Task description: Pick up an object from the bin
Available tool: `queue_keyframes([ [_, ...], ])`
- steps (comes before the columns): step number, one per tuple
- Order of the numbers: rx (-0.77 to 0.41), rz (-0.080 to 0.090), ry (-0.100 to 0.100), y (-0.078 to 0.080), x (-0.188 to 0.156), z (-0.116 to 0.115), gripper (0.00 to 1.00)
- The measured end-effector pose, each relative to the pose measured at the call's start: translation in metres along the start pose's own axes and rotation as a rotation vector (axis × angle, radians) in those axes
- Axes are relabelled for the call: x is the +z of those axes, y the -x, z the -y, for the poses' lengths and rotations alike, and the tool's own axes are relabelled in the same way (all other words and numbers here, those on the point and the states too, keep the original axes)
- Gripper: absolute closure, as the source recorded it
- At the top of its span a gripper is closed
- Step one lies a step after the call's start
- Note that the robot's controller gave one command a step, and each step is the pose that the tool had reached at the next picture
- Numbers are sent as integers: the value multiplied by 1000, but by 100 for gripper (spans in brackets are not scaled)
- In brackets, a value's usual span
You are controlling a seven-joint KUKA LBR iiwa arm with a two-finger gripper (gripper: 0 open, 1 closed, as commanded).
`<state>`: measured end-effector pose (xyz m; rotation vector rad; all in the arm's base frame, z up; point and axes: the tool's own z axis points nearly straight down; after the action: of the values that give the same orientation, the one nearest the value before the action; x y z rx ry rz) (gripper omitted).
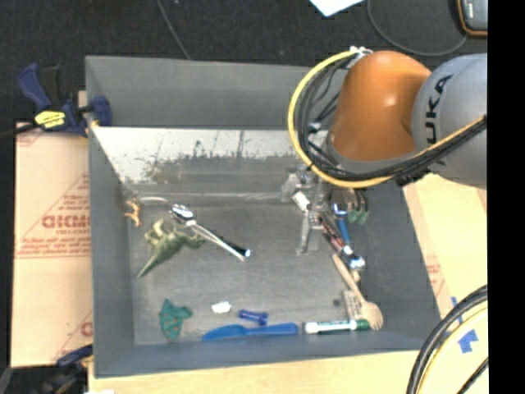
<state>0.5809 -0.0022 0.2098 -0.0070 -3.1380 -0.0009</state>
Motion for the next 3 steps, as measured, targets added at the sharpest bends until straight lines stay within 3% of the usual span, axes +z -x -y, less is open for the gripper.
queue_keyframes([
  [1,0,8,0,2,-4,0,0],
  [2,-35,10,2,32,141,-84,0],
  [3,122,19,1,10,74,-88,0],
])
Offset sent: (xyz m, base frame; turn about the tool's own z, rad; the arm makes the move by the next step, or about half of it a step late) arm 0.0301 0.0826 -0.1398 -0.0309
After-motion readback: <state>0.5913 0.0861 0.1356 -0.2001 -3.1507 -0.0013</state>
